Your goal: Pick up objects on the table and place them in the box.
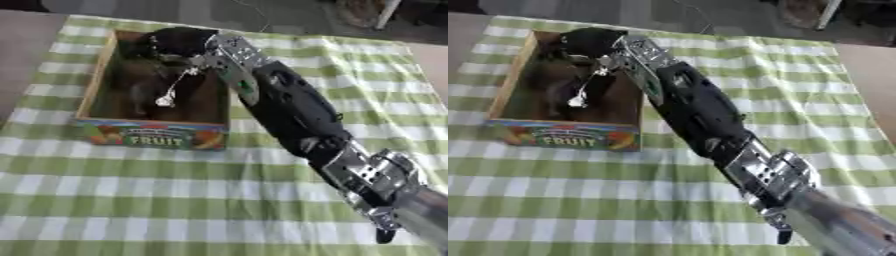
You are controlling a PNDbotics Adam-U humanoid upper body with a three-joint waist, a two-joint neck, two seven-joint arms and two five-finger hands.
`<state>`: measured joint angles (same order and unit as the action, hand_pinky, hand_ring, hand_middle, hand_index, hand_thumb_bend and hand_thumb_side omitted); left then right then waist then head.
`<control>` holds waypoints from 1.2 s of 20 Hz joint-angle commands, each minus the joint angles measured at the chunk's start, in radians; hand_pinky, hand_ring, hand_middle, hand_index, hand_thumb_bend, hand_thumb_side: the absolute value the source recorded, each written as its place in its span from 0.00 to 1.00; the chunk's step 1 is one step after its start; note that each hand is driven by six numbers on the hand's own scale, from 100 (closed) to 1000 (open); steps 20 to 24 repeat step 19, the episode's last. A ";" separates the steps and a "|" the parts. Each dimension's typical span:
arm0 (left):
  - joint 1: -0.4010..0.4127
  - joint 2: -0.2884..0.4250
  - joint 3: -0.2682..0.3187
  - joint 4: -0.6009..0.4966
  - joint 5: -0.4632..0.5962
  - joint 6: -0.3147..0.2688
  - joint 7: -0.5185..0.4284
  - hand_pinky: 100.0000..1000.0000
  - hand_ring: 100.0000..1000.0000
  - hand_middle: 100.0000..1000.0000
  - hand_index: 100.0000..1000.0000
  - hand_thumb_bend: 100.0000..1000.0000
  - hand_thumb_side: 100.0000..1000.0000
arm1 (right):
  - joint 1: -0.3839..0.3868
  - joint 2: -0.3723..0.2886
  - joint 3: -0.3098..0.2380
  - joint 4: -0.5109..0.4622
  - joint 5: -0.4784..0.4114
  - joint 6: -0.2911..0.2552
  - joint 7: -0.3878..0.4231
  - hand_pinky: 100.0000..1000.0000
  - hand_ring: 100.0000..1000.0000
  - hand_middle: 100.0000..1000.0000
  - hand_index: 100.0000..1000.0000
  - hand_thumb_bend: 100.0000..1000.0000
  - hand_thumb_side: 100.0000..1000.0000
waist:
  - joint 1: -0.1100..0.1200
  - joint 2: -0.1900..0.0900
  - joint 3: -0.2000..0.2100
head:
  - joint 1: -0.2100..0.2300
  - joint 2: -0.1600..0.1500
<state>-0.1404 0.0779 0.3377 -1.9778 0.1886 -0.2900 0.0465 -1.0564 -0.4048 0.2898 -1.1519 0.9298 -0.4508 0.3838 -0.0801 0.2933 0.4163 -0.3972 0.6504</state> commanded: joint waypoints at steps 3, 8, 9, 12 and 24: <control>0.006 0.017 0.010 -0.022 -0.008 0.000 0.011 0.22 0.27 0.54 0.33 0.00 0.76 | -0.004 -0.083 -0.040 -0.181 -0.204 0.081 0.034 0.94 0.98 0.81 0.98 0.15 0.58 | 0.018 -0.029 -0.022 | 0.032 0.018; 0.013 0.015 0.012 -0.022 -0.012 0.001 0.016 0.22 0.27 0.54 0.33 0.00 0.76 | 0.056 -0.143 -0.108 -0.314 -0.393 0.195 0.053 0.95 1.00 0.79 0.96 0.02 0.65 | 0.032 -0.035 -0.048 | 0.070 0.029; 0.015 0.014 0.013 -0.022 -0.012 0.001 0.016 0.22 0.27 0.54 0.33 0.00 0.76 | 0.073 -0.153 -0.126 -0.347 -0.438 0.221 0.048 0.95 1.00 0.79 0.96 0.01 0.64 | 0.036 -0.034 -0.053 | 0.077 0.029; 0.019 0.012 0.015 -0.022 -0.015 0.000 0.018 0.22 0.27 0.54 0.32 0.00 0.76 | 0.119 -0.191 -0.174 -0.453 -0.568 0.302 0.024 0.95 1.00 0.78 0.96 0.00 0.67 | 0.046 -0.033 -0.066 | 0.093 0.031; 0.028 0.007 0.019 -0.022 -0.020 -0.005 0.023 0.22 0.27 0.54 0.32 0.00 0.75 | 0.225 -0.273 -0.275 -0.687 -0.799 0.461 -0.111 0.95 1.00 0.73 0.95 0.00 0.67 | 0.065 -0.029 -0.100 | 0.129 0.040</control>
